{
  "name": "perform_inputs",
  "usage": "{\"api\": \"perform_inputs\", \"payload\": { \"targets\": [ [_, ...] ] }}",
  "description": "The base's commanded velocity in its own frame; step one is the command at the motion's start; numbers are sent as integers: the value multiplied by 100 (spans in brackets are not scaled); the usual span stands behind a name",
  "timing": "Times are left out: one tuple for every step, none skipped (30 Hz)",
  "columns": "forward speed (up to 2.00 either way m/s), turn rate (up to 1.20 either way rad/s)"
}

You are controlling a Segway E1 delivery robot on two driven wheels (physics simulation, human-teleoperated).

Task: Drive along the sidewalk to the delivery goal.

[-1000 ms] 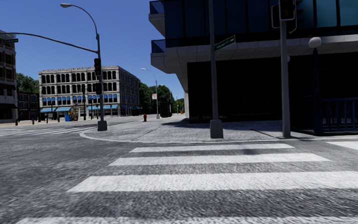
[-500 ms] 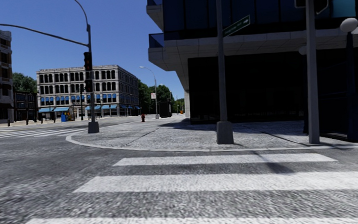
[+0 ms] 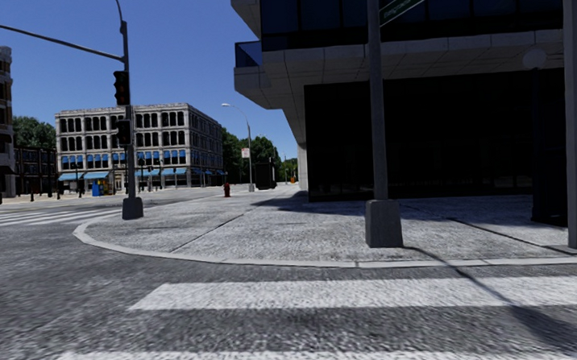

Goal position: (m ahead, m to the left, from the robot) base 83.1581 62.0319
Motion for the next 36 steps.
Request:
{"api": "perform_inputs", "payload": {
  "targets": [
    [200, 0],
    [200, 0],
    [200, 0],
    [200, 0],
    [200, 0],
    [200, 0],
    [200, 0],
    [200, 0],
    [200, 0],
    [200, 0],
    [200, 0],
    [200, 0],
    [200, 0],
    [200, 0],
    [200, 0],
    [200, 0],
    [200, 0],
    [200, 0],
    [200, 0],
    [200, 0],
    [200, 0],
    [200, 0],
    [200, 0],
    [200, 0],
    [200, 0],
    [200, 0],
    [200, 0],
    [200, 0],
    [200, 0],
    [200, 0],
    [200, 0],
    [200, 0],
    [200, 0],
    [200, 0],
    [200, 0],
    [200, 0]
  ]
}}
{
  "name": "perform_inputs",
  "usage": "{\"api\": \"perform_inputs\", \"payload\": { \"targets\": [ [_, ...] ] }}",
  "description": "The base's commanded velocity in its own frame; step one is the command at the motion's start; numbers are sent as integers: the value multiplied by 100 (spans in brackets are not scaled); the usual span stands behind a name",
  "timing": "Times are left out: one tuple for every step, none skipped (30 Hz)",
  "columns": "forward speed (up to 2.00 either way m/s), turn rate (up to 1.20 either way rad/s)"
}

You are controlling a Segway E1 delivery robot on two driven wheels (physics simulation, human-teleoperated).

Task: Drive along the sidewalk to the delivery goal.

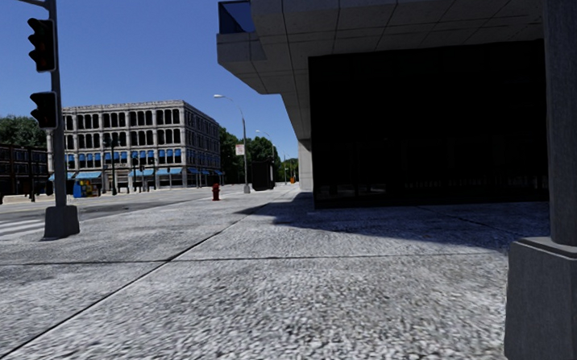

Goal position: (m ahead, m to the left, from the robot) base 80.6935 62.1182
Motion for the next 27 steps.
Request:
{"api": "perform_inputs", "payload": {
  "targets": [
    [200, 0],
    [200, 0],
    [200, 0],
    [200, 0],
    [200, 0],
    [200, 0],
    [200, 0],
    [200, 0],
    [200, 0],
    [200, 0],
    [200, 0],
    [200, 0],
    [200, 0],
    [200, 0],
    [200, 0],
    [200, 0],
    [200, 0],
    [200, 0],
    [200, 0],
    [200, 0],
    [200, 0],
    [200, 0],
    [200, 0],
    [200, 0],
    [200, 0],
    [200, 0],
    [200, 0]
  ]
}}
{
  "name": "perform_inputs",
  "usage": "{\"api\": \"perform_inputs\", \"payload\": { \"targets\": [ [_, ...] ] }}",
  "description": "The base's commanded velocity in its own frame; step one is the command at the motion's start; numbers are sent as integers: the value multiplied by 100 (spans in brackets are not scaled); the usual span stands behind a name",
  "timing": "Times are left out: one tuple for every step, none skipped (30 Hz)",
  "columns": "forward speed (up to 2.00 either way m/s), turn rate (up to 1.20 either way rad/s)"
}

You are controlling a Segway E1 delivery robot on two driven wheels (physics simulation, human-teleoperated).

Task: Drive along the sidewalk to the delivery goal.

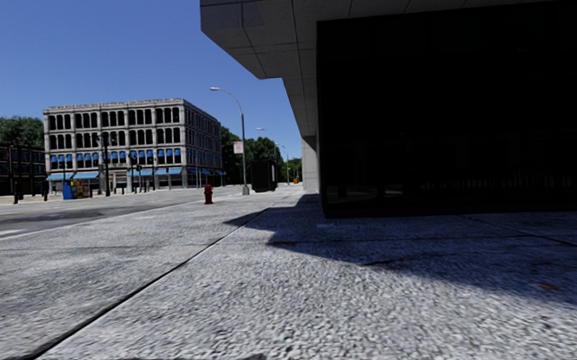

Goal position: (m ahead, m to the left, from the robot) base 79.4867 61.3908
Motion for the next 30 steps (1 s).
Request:
{"api": "perform_inputs", "payload": {
  "targets": [
    [200, 0],
    [200, 0],
    [200, 0],
    [200, 0],
    [200, 0],
    [200, 0],
    [200, 0],
    [200, 0],
    [200, 0],
    [200, 0],
    [200, 0],
    [200, 0],
    [200, 0],
    [200, 0],
    [200, 0],
    [200, 0],
    [200, 0],
    [200, 0],
    [200, 0],
    [200, 0],
    [200, 0],
    [200, 0],
    [200, 0],
    [200, 0],
    [200, 22],
    [200, 94],
    [200, 94],
    [200, 120],
    [200, 120],
    [200, 120]
  ]
}}
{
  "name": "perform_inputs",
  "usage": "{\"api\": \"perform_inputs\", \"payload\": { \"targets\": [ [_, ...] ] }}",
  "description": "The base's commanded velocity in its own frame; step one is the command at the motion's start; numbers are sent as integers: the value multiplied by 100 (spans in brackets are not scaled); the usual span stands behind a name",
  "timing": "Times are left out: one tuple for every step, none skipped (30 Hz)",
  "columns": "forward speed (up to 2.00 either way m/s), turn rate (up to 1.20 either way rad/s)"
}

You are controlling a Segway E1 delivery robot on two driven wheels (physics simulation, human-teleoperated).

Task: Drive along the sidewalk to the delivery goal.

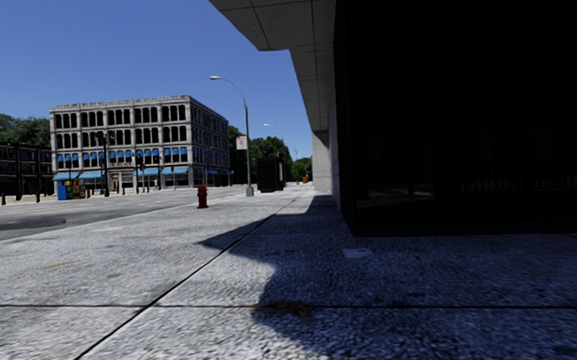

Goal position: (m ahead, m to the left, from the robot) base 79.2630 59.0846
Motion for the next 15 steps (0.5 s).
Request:
{"api": "perform_inputs", "payload": {
  "targets": [
    [200, 120],
    [200, 120],
    [200, 120],
    [200, 120],
    [200, 120],
    [200, 120],
    [200, 120],
    [200, 120],
    [200, 120],
    [200, 120],
    [200, 120],
    [200, 120],
    [200, 120],
    [200, 120],
    [200, 120]
  ]
}}
